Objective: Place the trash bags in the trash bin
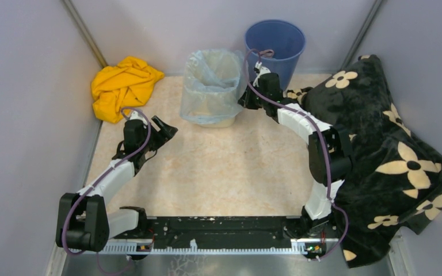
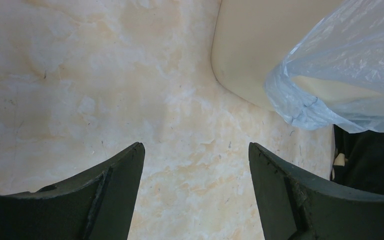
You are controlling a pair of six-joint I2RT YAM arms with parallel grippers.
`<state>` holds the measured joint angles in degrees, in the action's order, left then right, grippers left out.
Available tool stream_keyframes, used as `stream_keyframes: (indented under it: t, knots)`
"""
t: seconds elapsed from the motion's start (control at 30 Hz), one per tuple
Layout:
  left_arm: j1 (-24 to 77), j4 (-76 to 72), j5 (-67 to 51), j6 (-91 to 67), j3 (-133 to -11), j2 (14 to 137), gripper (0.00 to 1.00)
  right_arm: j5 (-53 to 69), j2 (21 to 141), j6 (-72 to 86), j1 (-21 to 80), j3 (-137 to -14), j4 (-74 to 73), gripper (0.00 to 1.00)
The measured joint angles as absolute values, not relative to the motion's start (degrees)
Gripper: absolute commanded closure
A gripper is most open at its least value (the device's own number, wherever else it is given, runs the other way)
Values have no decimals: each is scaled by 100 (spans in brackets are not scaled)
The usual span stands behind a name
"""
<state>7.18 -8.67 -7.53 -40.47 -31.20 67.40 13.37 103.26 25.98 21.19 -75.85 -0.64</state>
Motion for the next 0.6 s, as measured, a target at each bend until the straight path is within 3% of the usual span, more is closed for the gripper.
stream_keyframes:
  t: [0.03, 0.2, 0.4, 0.47, 0.6]
  knots:
    - [718, -869, -755, -4047, -3120, 6740, 18, 1330, 10326, 2550, 2115, -7609, -158, 66]
    - [718, -902, -753, -4047, -3120, 6751, 18, 1133, 10311, 2298, 2108, -7863, -939, 48]
    - [718, -928, -755, -4049, -3120, 6820, 18, 331, 9677, 2003, 2108, -7940, -1986, 40]
    - [718, -945, -757, -4051, -3120, 6858, 18, 110, 9362, 1938, 2104, -8058, -2202, 26]
    - [718, -941, -753, -4047, -3140, 6864, 18, -27, 8805, 1761, 2097, -8464, -2381, 25]
